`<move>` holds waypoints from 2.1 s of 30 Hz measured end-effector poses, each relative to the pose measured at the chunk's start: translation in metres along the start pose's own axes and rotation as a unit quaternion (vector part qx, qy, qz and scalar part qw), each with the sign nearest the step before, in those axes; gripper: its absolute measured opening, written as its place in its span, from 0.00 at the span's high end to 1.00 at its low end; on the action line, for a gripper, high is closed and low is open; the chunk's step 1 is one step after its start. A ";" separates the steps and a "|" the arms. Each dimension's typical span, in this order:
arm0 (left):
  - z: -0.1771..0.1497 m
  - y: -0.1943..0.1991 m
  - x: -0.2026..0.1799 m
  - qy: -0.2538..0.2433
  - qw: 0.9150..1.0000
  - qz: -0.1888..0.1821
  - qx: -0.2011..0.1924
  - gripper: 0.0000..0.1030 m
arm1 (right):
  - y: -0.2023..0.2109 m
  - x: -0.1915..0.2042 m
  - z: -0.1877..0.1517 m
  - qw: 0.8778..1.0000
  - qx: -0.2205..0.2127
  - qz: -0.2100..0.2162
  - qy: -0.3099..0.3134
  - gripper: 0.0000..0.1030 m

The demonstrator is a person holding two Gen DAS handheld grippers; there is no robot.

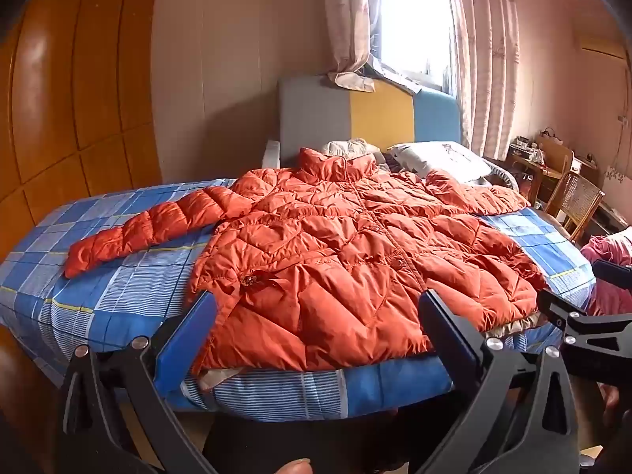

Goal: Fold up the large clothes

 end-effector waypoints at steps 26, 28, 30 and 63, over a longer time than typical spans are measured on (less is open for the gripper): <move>0.002 0.005 0.005 0.006 1.000 0.003 -0.020 0.02 | -0.005 -0.007 0.000 1.000 -0.001 -0.010 -0.004 0.03; 0.001 0.004 0.007 0.009 1.000 0.002 -0.018 0.02 | -0.006 -0.008 -0.001 1.000 0.002 -0.010 -0.008 0.03; 0.001 0.005 0.008 0.010 1.000 0.005 -0.018 0.02 | -0.007 -0.010 -0.001 1.000 0.002 -0.012 -0.010 0.03; -0.003 0.000 0.010 0.016 1.000 0.007 -0.011 0.02 | -0.017 -0.016 -0.005 1.000 0.012 -0.019 -0.018 0.03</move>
Point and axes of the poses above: each gripper's, at about its wrist camera, not at the fingertips, and y roughly against the way its jaws point, x to its left, z to its top, the point moved 9 cm from there along -y, roughly the way its jaws point, and after that the axes turned 15 degrees about -z, right-handed, at the moved point
